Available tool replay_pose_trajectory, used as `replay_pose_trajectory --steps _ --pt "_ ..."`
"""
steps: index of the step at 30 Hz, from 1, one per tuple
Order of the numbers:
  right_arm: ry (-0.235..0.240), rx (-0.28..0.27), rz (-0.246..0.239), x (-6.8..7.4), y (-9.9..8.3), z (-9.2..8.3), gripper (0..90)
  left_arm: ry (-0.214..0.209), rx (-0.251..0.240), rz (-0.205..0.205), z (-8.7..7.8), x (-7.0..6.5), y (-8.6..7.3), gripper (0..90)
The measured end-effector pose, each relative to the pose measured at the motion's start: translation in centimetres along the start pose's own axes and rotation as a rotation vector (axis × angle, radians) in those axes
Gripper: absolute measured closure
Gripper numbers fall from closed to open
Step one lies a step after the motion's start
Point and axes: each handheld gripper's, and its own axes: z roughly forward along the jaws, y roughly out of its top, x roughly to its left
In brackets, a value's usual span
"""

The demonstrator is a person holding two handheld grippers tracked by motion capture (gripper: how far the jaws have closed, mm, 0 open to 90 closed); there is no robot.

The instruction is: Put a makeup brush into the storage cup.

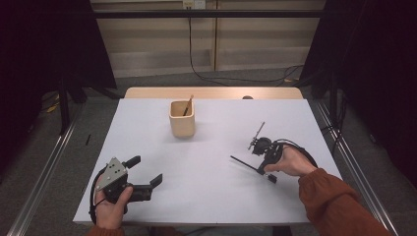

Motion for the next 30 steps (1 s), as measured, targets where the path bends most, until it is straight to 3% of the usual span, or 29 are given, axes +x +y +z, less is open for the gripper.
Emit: replay_pose_trajectory --steps 10,20,30 --pt "0.03 -0.108 0.04 -0.2 -1.0 -0.7 86.2 0.005 -0.005 -0.004 -0.1 0.1 0.0 2.7" --pt "0.006 -0.222 0.062 -0.2 -1.8 -1.7 86.2 0.022 -0.015 -0.004 -0.3 0.1 0.0 2.6" --pt "0.014 -0.402 0.071 -0.5 -2.6 -2.4 86.2 0.022 -0.011 -0.005 -0.2 0.1 0.0 2.6"
